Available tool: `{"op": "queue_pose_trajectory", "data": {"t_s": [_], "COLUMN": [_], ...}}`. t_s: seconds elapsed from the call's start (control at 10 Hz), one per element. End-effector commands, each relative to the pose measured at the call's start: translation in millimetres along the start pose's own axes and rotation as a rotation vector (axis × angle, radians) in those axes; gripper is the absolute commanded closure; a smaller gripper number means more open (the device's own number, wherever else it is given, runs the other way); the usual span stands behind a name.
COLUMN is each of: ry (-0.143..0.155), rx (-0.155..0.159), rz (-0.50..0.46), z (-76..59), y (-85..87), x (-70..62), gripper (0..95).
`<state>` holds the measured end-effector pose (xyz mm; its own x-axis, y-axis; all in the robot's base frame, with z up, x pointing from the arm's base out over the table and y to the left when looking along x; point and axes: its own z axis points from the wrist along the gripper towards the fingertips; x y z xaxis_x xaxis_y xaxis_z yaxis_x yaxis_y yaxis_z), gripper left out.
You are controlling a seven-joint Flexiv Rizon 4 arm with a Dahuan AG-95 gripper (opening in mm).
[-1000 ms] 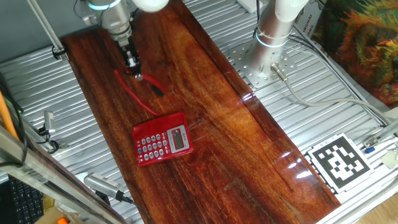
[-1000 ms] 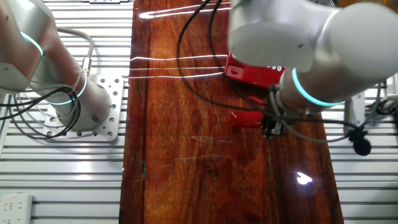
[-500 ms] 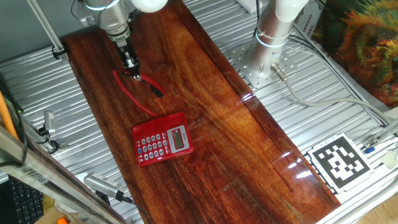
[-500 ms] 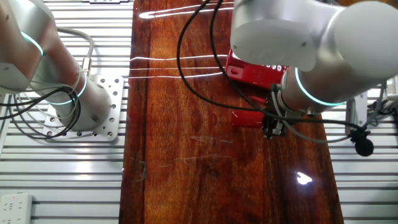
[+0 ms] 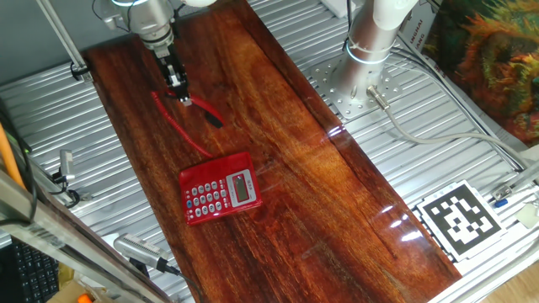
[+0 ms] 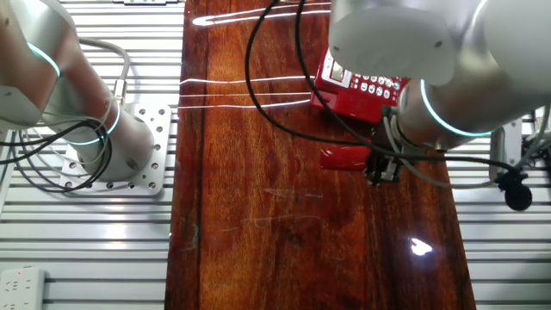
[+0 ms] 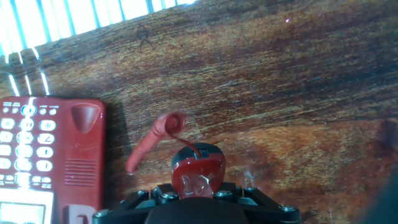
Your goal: Place the handset of the telephone on the corresponding phone cradle
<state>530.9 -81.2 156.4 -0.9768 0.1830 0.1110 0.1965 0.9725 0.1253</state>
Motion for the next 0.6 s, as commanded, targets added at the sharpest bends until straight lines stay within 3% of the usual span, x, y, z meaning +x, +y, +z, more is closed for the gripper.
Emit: {"op": "queue_pose_trajectory", "data": {"t_s": [0.1, 0.3, 0.6], "ry": [0.004, 0.003, 0.009], "rx": [0.002, 0.008, 0.000], "rz": [0.011, 0.018, 0.035], "z": [-1.5, -3.1, -16.4], "y": [12.9, 29.6, 46.5], "x": [-0.2, 0.8, 6.1], "gripper": [95.0, 95.0, 95.0]}}
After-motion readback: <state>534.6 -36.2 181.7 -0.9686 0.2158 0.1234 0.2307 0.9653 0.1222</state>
